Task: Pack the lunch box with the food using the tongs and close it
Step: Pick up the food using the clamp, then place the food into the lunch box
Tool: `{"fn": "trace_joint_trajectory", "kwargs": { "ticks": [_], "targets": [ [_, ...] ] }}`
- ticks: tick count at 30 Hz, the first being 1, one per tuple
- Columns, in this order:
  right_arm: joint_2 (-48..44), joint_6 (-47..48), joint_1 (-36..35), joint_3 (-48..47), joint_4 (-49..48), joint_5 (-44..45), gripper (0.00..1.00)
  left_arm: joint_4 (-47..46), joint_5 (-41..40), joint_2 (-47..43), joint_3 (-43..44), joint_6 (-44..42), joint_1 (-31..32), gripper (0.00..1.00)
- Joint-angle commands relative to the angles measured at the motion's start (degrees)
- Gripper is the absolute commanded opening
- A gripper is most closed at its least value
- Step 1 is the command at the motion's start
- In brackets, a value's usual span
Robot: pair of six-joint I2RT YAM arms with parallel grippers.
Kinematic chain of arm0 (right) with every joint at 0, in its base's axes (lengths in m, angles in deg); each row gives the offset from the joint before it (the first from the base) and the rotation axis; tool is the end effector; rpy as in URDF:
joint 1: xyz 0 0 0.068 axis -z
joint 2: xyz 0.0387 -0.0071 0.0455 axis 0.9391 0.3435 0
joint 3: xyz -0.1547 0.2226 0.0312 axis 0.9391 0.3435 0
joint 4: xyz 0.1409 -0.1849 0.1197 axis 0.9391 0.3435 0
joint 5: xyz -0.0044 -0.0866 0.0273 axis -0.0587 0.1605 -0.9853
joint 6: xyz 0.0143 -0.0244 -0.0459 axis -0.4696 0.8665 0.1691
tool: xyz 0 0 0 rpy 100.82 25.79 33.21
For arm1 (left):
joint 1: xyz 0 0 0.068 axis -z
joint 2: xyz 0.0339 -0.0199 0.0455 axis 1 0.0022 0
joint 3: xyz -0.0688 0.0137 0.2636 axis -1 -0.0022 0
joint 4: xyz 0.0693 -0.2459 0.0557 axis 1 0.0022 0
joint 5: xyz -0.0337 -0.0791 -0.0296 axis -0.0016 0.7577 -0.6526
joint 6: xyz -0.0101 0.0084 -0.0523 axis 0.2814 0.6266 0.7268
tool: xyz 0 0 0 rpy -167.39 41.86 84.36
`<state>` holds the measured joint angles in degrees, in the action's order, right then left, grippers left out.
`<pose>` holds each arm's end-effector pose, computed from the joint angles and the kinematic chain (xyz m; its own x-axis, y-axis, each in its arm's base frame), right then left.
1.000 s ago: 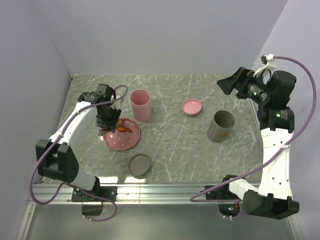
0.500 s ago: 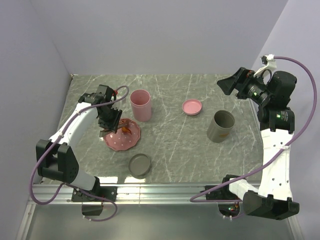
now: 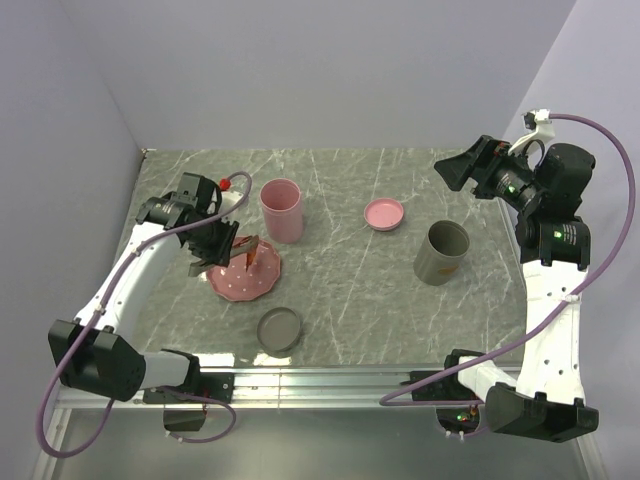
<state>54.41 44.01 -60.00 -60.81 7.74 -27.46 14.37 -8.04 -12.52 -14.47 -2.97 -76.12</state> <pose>0.2016 -0.0142 0.4687 -0.3149 0.3148 -0.8954 -0.3425 0.8421 0.4166 0.2341 -0.0627 0.3157 -0.8389 0.3373 -0.4271 0.4058 0.9106 -0.0780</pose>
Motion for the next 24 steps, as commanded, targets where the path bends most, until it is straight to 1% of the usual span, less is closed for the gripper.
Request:
{"fn": "trace_joint_trajectory", "kwargs": {
  "ticks": [1, 5, 9, 13, 14, 16, 17, 20, 22, 24],
  "targets": [
    [-1.0, -0.2, -0.1, -0.4, -1.9, -0.9, 1.00, 1.0, 1.4, -1.9, -0.8, -2.1, 0.5, 0.21],
    [-1.1, -0.2, -0.1, -0.4, -1.9, -0.9, 1.00, 1.4, 0.7, -2.1, -1.2, -2.8, 0.6, 0.19],
    [-1.2, 0.0, -0.1, -0.6, -1.7, -0.9, 1.00, 1.4, 0.7, -2.3, -0.9, -3.8, 0.7, 0.13],
    [-1.1, 0.1, -0.1, -0.5, -1.6, -0.9, 1.00, 2.9, 4.2, -2.9, 0.8, -5.0, 0.9, 0.06],
    [-1.2, 0.0, -0.1, -0.4, -1.6, -0.9, 1.00, 3.6, 4.9, -3.2, 1.2, -5.9, 1.5, 0.05],
    [-1.1, -0.1, -0.1, -0.4, -1.8, -0.9, 1.00, 4.5, 7.1, -4.1, 1.6, -7.3, 2.8, 0.04],
    [-1.2, -0.2, -0.1, -0.3, -1.9, -0.9, 1.00, 5.7, 7.8, -4.3, 1.8, -8.8, 4.7, 0.04],
    [-1.3, -0.3, -0.1, -0.1, -2.1, -0.9, 1.00, 5.0, 8.8, -6.2, 2.6, -10.1, 7.9, 0.02],
    [-1.3, -0.3, 0.0, -0.4, -2.1, -0.9, 1.00, 5.0, 10.2, -6.2, 4.8, -10.1, 9.9, 0.01],
    [-1.2, -0.3, -0.1, -0.8, -1.9, -0.9, 1.00, 4.7, 14.0, -4.6, 8.2, -9.2, 10.9, 0.01]
  ]
}}
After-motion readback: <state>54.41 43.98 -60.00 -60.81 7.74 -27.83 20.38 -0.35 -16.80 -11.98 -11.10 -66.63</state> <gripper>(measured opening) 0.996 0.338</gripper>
